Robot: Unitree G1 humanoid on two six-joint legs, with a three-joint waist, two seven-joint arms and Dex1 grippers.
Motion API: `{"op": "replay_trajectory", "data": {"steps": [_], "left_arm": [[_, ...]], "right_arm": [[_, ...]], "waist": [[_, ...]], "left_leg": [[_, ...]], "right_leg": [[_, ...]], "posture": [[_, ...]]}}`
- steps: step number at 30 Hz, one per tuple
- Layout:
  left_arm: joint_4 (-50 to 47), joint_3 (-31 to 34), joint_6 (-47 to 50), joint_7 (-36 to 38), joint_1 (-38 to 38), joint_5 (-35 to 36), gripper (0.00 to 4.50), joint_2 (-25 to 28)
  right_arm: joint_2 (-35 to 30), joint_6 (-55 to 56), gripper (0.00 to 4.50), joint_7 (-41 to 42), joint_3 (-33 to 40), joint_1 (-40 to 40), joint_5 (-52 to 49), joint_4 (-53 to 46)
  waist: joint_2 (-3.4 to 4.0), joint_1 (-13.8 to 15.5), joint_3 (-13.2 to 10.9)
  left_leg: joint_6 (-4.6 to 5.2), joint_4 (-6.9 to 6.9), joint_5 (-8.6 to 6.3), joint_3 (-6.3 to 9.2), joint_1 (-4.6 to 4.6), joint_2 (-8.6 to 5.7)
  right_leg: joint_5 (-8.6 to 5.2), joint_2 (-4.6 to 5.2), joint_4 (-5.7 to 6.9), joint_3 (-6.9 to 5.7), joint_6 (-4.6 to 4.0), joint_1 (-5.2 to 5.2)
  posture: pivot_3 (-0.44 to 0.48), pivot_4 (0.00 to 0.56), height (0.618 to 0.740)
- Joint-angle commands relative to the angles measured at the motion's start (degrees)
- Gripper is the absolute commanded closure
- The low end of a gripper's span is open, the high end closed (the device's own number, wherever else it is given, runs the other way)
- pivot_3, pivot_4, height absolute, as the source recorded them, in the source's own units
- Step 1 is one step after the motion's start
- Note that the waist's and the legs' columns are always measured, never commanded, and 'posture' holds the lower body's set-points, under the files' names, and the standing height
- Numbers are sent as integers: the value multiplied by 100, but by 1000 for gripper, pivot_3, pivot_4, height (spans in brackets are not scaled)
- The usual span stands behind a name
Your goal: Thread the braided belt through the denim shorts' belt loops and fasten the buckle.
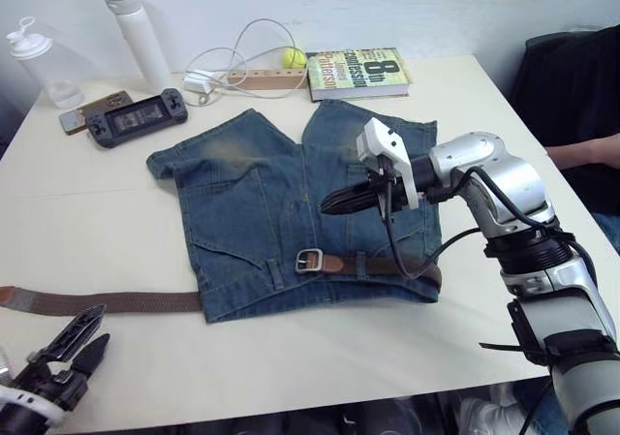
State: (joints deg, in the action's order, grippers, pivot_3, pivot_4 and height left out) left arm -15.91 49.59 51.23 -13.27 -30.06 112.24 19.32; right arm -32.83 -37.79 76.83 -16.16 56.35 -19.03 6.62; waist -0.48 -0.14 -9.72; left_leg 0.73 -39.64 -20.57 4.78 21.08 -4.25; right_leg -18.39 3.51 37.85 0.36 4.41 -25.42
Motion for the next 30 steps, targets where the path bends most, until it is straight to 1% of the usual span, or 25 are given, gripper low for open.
{"op": "replay_trajectory", "data": {"steps": [1,4,6,8,10,13,19,22,25,29,30], "left_arm": [[-178,-91,-278,-589,183,76,19,-253],[32,-138,-495,-1062,559,76,19,-473],[205,-47,-652,-1299,909,76,19,-560],[341,41,-721,-1433,1188,76,19,-571],[571,184,-842,-1560,1619,76,19,-602],[927,290,-943,-1656,2030,76,19,-636],[1086,371,-948,-1592,2129,76,19,-706],[1191,621,-1024,-1547,2165,76,19,-597],[1305,695,-1124,-1574,2177,76,19,-522],[1250,581,-1580,-1593,2177,21,1024,-410],[1206,574,-1706,-1591,2218,-45,1593,-379]], "right_arm": [[-82,-64,4500,-45,118,136,-36,-292],[-165,-184,4500,-141,195,136,-56,-395],[-196,-213,4500,-186,219,136,-51,-416],[-204,-221,4500,-217,221,141,-41,-419],[-210,-209,4500,-250,232,145,-33,-410],[-211,-197,4500,-309,243,150,-34,-411],[-219,-214,4500,-410,257,155,-37,-435],[-241,-196,4500,-440,249,151,-17,-418],[-255,-179,4500,-458,241,146,-1,-400],[-280,-150,4500,-485,224,145,17,-390],[-284,-142,4500,-489,222,143,17,-387]], "waist": [[0,8,0],[20,46,2],[28,101,6],[29,144,7],[29,149,7],[28,148,9],[28,133,9],[29,125,9],[28,88,9],[28,18,9],[28,6,9]], "left_leg": [[0,0,0,0,-1,0],[-3,-1,2,1,-3,0],[-10,-2,6,5,-3,1],[-16,-2,11,6,-7,1],[-18,-2,13,6,-7,2],[-19,-2,15,10,-6,2],[-19,-1,15,9,-6,2],[-20,-1,15,9,-7,2],[-20,1,15,9,-8,4],[-21,5,16,9,-8,4],[-21,5,16,9,-7,4]], "right_leg": [[0,0,1,0,0,0],[0,0,6,-1,0,0],[1,0,10,-6,-1,0],[3,-2,13,-6,-5,2],[4,-3,14,-6,-8,2],[5,-4,14,-9,-8,2],[5,-4,11,-7,-8,1],[5,-4,12,-6,-8,1],[5,-6,12,-6,-8,1],[5,-6,10,-6,-8,0],[5,-6,9,-6,-8,0]], "posture": [[0,150,734],[0,150,734],[0,150,734],[0,150,734],[0,150,734],[0,150,734],[0,150,734],[0,150,734],[0,150,734],[0,150,734],[0,150,734]]}}
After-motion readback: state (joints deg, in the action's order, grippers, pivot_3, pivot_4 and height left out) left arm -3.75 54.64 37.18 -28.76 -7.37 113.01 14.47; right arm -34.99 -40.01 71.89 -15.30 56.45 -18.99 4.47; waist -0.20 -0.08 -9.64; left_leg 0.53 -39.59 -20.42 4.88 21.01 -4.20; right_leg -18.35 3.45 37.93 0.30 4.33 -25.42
